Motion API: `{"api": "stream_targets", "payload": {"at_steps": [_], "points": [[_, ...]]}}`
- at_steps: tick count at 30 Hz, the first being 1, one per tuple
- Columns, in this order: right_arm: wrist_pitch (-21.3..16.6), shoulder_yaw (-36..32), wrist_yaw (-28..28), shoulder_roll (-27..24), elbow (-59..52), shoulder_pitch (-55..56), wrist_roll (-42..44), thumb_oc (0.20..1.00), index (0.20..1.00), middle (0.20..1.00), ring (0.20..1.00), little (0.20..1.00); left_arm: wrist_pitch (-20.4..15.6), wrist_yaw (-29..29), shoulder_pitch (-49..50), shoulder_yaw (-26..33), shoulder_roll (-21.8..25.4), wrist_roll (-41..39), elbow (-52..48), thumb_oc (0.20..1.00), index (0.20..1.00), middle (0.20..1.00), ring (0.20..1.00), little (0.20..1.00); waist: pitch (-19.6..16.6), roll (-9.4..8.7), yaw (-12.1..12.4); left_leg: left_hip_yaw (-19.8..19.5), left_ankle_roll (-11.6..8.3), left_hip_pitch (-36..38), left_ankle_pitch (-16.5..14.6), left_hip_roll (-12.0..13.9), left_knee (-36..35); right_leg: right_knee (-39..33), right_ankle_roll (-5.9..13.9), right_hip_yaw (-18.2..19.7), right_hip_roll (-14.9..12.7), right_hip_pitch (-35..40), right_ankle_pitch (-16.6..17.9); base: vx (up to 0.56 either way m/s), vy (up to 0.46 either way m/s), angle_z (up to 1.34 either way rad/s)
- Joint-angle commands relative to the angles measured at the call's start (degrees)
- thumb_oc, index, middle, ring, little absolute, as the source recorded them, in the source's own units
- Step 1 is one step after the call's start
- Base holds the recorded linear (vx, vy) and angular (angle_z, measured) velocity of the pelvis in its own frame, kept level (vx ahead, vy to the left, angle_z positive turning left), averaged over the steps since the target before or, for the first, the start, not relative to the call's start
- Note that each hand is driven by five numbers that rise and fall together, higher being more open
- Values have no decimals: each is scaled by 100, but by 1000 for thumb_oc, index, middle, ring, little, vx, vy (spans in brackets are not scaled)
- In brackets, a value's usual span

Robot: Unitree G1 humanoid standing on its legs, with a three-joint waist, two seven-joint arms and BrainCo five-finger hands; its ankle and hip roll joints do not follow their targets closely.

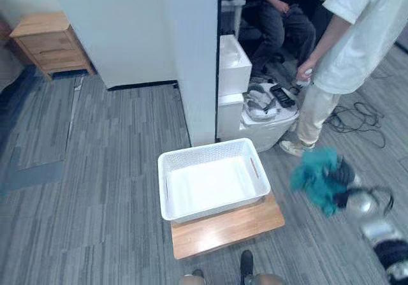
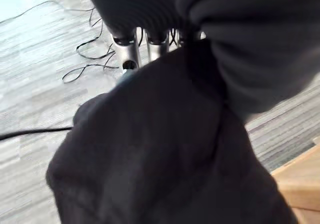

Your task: Tidy up the quilt and then pick up the clothes from the bed and put them into the laundry hamper.

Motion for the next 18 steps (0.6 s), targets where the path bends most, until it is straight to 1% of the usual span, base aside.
{"api": "stream_targets", "payload": {"at_steps": [1, 2, 3, 4, 5, 6, 7, 8, 9, 12, 14, 18], "points": [[-406, 37, -197, -373, 17, -825, 10, 200, 200, 200, 200, 200, -193, 129, -592, -457, 290, -56, -112, 200, 200, 200, 200, 200, 43, -31, -5, 1428, 139, -146, -19, 378, 30, 320, 534, 125, -336, 184, -1132, -166, -65, 152], [-397, 102, -196, -403, 77, -1011, 78, 200, 200, 200, 200, 200, -196, 96, -585, -511, 320, -23, -252, 200, 200, 200, 200, 200, 4, -33, -3, 1667, 107, -118, -30, 444, 218, 273, 509, 57, -318, 200, -1149, -76, -58, 95], [-366, 225, -168, -433, 63, -1177, 23, 200, 200, 200, 200, 200, -212, 109, -591, -579, 325, -44, -393, 200, 200, 200, 200, 200, -24, -18, 14, 1771, 89, -125, 7, 458, 248, 273, 505, -17, -315, 237, -1164, 71, -7, 73], [-329, 436, -26, -526, -41, -1470, -7, 200, 200, 200, 200, 200, -244, 61, -518, -619, 315, -68, -629, 200, 200, 200, 200, 200, -123, 73, 9, 1966, 51, 65, 119, 499, -170, 290, 521, -184, -259, 340, -1190, 85, 17, 47], [-328, 440, -26, -525, -40, -1476, -6, 200, 200, 200, 200, 200, -242, 60, -518, -615, 314, -68, -633, 200, 200, 200, 200, 200, -132, 70, 6, 1968, 52, 58, 146, 494, -194, 285, 518, -183, -261, 325, -1177, 145, 24, 54], [-325, 548, 11, -556, 3, -1688, 7, 200, 200, 200, 200, 200, -321, 51, -463, -683, 334, -143, -946, 200, 200, 200, 200, 200, -233, 128, 38, 1876, 17, 181, 285, 504, -531, 256, 527, -280, -225, 393, -1189, 71, 11, 47], [-327, 556, 10, -557, 10, -1695, 10, 200, 200, 200, 200, 200, -318, 50, -457, -681, 332, -144, -953, 200, 200, 200, 200, 200, -232, 131, 25, 1867, 15, 193, 300, 502, -557, 251, 526, -291, -224, 401, -1190, 141, 35, 61], [-325, 677, 31, -577, 112, -1869, 5, 200, 200, 200, 200, 200, -436, 10, -422, -807, 356, -216, -1426, 200, 200, 200, 200, 200, -268, 161, 87, 1813, -5, 276, 425, 499, -747, 188, 530, -417, -223, 487, -1190, 67, 21, 57], [-330, 687, 29, -575, 123, -1879, 7, 200, 200, 200, 200, 200, -429, 8, -412, -803, 356, -218, -1439, 200, 200, 200, 200, 200, -263, 162, 77, 1806, -6, 289, 433, 497, -762, 181, 531, -425, -223, 500, -1189, 83, 23, 61], [-342, 758, 39, -599, 207, -1951, -17, 200, 200, 200, 200, 200, -550, -55, -263, -862, 462, -319, -2174, 200, 200, 200, 200, 200, -245, 193, 187, 1701, -18, 342, 505, 488, -905, 135, 535, -565, -237, 584, -1188, 41, 11, 38], [-340, 726, 37, -594, 211, -1883, -32, 200, 200, 200, 200, 200, -610, -177, -91, -851, 566, -436, -2767, 200, 200, 200, 200, 200, -209, 220, 267, 1593, -21, 318, 534, 477, -938, 107, 543, -661, -252, 628, -1190, 13, 16, 14], [-323, 654, 40, -495, 361, -1686, -103, 200, 200, 200, 200, 200, -837, -484, 241, -721, 953, -688, -4320, 200, 200, 200, 200, 200, -134, 287, 473, 1383, -43, 215, 570, 454, -961, 73, 563, -821, -263, 643, -1190, -12, -16, 26]]}}
